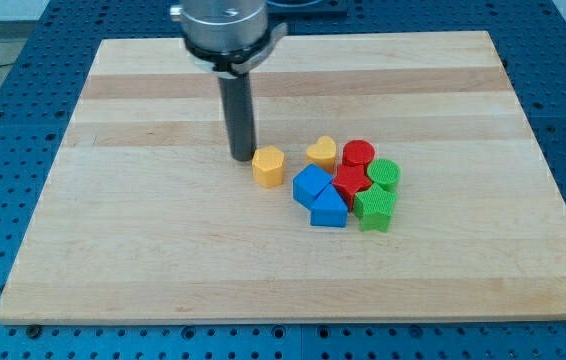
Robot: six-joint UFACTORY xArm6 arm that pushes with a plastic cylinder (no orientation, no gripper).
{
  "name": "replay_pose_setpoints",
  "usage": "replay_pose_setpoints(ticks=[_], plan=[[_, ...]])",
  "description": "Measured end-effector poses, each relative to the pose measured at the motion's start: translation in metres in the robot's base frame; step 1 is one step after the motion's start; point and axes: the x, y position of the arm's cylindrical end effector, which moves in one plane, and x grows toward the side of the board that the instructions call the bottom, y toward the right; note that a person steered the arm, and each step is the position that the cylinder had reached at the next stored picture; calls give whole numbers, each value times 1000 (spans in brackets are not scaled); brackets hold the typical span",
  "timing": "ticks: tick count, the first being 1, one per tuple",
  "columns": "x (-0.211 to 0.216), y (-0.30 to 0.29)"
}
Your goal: Place the yellow hexagon to the top left side of the blue cube
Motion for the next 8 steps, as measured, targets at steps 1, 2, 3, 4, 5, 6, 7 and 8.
replay_pose_setpoints(ticks=[1, 2, 3, 4, 5, 6, 7, 8], plan=[[5, -7], [5, 2], [5, 9], [5, 13], [5, 27], [5, 39], [5, 41], [9, 17]])
